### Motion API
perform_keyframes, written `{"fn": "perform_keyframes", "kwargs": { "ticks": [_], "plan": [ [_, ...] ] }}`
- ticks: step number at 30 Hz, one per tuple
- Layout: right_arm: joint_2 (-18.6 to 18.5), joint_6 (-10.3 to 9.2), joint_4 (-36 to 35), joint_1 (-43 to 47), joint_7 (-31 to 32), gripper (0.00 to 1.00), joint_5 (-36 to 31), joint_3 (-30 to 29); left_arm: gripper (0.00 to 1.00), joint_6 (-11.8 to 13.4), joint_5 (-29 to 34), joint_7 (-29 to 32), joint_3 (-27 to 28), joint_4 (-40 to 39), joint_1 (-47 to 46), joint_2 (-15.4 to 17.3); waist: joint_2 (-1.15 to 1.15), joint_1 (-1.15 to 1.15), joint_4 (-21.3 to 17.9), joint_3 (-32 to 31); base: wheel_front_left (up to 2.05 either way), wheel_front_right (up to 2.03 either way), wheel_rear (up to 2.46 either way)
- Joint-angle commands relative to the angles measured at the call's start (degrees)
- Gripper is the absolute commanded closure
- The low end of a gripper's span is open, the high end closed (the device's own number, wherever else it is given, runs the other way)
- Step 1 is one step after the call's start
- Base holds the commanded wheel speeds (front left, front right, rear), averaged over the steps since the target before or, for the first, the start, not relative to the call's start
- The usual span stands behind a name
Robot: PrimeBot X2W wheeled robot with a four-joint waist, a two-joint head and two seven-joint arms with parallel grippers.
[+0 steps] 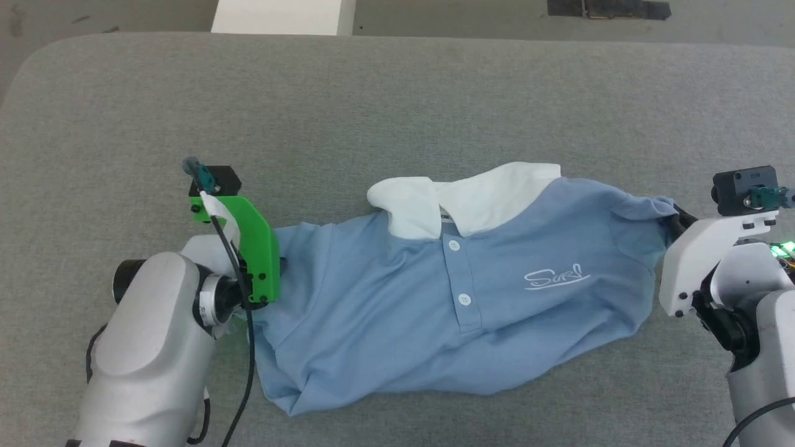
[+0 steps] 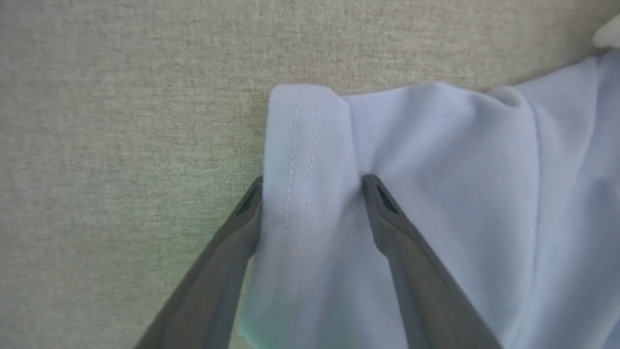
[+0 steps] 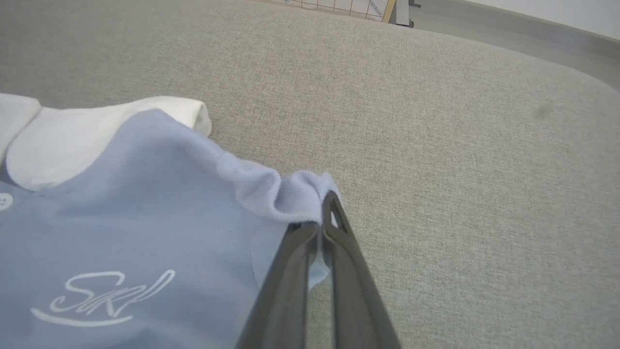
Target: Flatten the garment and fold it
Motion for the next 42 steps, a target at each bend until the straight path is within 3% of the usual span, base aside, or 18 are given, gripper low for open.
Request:
{"fn": "perform_keyframes", "kwargs": {
  "ticks": [1,5,9,10,13,17,23,32,38,42],
  "plan": [
    [0.01,-0.09,-0.18,0.33,-0.25,1.0,0.29,0.14,1.0,0.15,-0.78,0.47,-0.18,1.01,1.13,-0.55,0.0,0.0,-0.63,0.51,0.0,0.0,0.0],
    [-0.33,-0.09,0.0,0.44,-0.56,1.0,0.48,-0.16,1.0,-0.19,-2.6,-3.23,1.59,0.57,2.34,-1.23,0.0,0.0,-0.63,-0.12,0.0,0.0,0.0],
    [-0.33,-0.09,-0.29,-0.43,-0.93,1.0,1.99,-1.98,1.0,-0.98,-3.98,-10.78,4.41,-1.17,1.38,-1.82,0.0,0.0,0.0,-1.73,0.0,0.0,0.0],
    [1.46,-0.09,-0.43,-2.59,0.37,1.0,7.03,-5.09,1.0,-1.08,-5.47,-17.79,7.55,-3.32,-0.84,-3.03,0.0,0.0,0.55,-2.86,0.0,0.0,0.0],
    [3.24,-0.09,-0.09,-6.94,3.89,1.0,13.7,-7.9,1.0,-1.24,-4.43,-21.76,8.54,-4.01,-4.8,-2.2,0.0,0.0,0.89,-3.19,0.0,0.0,0.0],
    [4.71,-0.09,2.04,-16.47,10.15,1.0,17.82,-10.92,1.0,-1.03,-1.54,-23.27,8.52,-2.47,-11.87,0.77,0.0,0.0,0.36,-1.96,0.0,0.0,0.0],
    [7.3,-0.09,7.72,-36.89,13.47,1.0,14.89,-14.6,1.0,-0.29,1.25,-25.97,9.78,-0.78,-26.47,4.15,0.0,0.0,-1.09,2.21,0.0,0.0,0.0],
    [8.72,-0.09,19.46,-65.56,0.77,1.0,9.63,-15.39,1.0,2.76,6.0,-37.98,11.97,1.26,-47.28,7.04,0.0,0.0,-2.83,7.73,0.0,0.0,0.0],
    [8.75,-0.09,27.93,-75.89,-9.31,1.0,7.63,-16.02,1.0,3.26,7.95,-45.51,11.95,3.2,-55.05,7.45,0.0,0.0,-2.93,9.31,0.0,0.0,0.0],
    [8.75,-0.09,31.45,-77.69,-11.47,1.0,6.71,-16.92,1.0,2.33,6.64,-47.89,12.22,6.11,-55.28,6.34,0.0,0.0,-2.28,10.11,0.0,0.0,0.0]
  ]
}}
